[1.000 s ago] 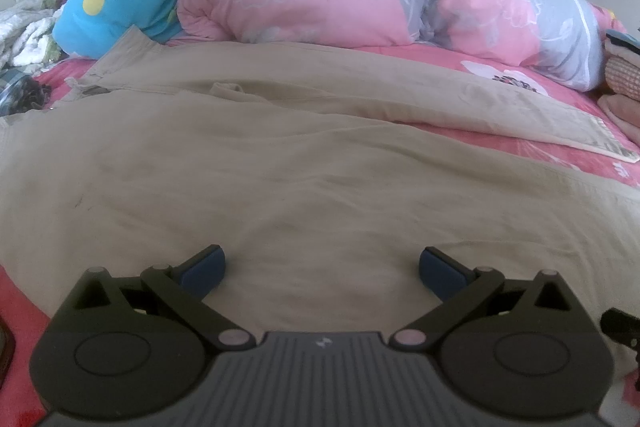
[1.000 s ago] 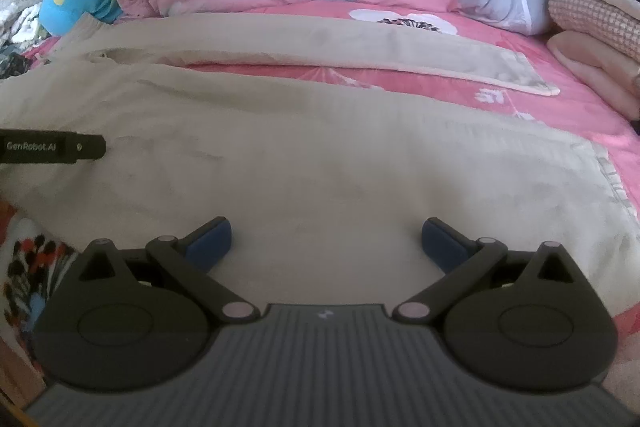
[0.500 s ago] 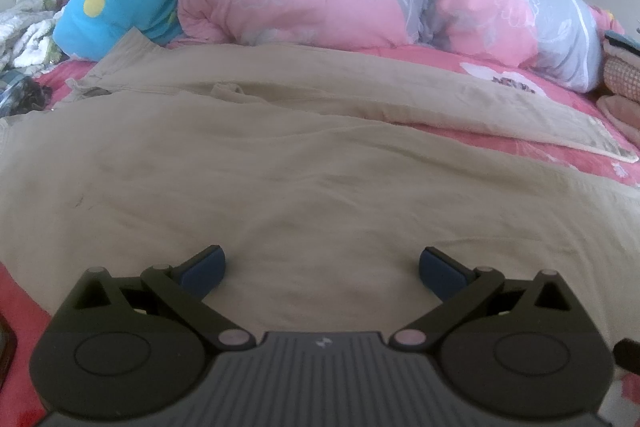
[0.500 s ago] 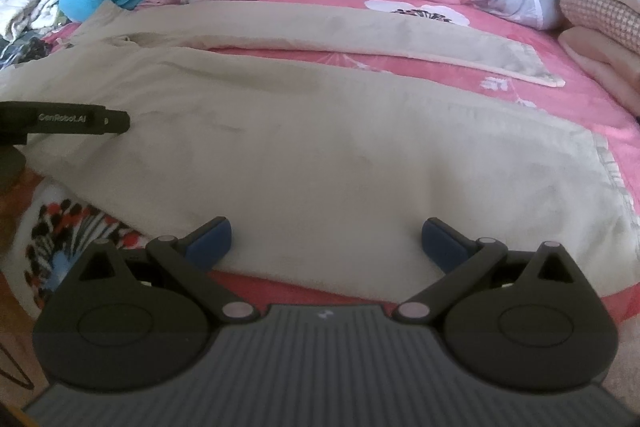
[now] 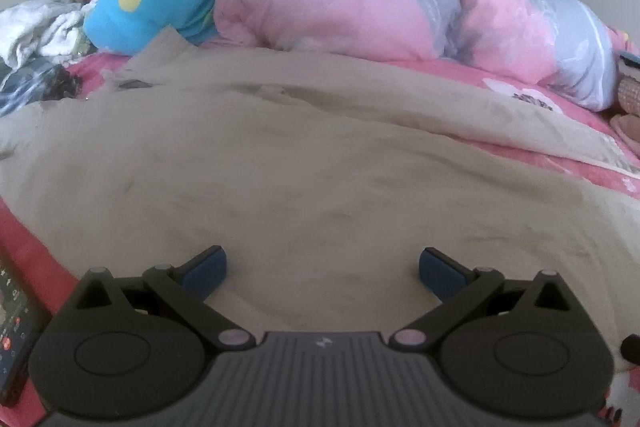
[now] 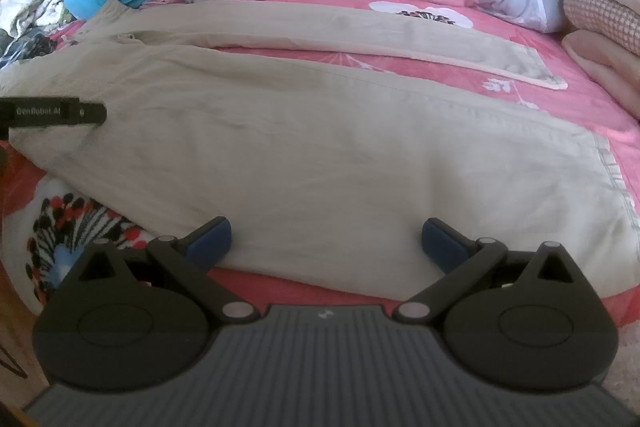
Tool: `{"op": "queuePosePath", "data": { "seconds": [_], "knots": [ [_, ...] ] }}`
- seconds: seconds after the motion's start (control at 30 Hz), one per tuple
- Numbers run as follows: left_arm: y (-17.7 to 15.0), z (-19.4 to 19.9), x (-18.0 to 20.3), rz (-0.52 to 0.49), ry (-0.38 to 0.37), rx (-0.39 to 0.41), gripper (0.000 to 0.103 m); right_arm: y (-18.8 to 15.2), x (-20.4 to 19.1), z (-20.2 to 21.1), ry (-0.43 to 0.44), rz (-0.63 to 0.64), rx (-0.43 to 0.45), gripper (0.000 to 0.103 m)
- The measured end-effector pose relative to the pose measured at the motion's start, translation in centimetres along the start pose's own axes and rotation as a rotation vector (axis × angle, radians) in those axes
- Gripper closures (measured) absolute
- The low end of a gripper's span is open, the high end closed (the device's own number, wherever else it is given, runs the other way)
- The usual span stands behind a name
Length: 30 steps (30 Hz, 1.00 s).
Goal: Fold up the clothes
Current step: 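Hold both open grippers on the trousers, smoothing the fabric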
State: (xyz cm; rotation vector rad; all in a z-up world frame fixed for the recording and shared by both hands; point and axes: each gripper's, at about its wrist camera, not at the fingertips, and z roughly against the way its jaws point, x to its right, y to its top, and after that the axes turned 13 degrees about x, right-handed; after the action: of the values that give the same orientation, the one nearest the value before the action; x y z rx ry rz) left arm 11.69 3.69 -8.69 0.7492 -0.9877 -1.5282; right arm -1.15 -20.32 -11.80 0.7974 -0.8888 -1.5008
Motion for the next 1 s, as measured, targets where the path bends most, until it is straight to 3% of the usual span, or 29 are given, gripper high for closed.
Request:
{"op": "queuePosePath", "data": {
  "seconds": [0.23, 0.4, 0.57, 0.7, 0.8, 1.0],
  "knots": [
    [-0.3, 0.7, -1.3, 0.015, -0.011, 0.001, 0.000, 0.7, 0.3, 1.9, 0.082, 0.074, -0.089, 0.001],
    [-0.4, 0.9, -1.7, 0.028, -0.022, 0.001, 0.000, 3.6, 1.4, 3.0, 0.100, 0.006, -0.006, 0.001],
    [-0.4, 1.1, -2.2, 0.043, -0.032, 0.003, 0.000, 4.6, 1.0, -0.6, 0.060, -0.013, 0.019, 0.001],
    [-0.5, 1.3, -2.4, 0.050, -0.037, 0.004, 0.000, 2.4, 0.1, -3.5, 0.017, 0.045, -0.048, 0.001],
    [-0.4, 1.2, -2.5, 0.049, -0.038, 0.003, 0.000, 1.2, 0.2, -2.7, 0.010, 0.035, 0.000, 0.001],
    [-0.2, 1.3, -2.4, 0.059, -0.034, -0.002, 0.000, 0.7, 0.3, -1.9, 0.004, 0.018, -0.002, 0.001]
  ]
}}
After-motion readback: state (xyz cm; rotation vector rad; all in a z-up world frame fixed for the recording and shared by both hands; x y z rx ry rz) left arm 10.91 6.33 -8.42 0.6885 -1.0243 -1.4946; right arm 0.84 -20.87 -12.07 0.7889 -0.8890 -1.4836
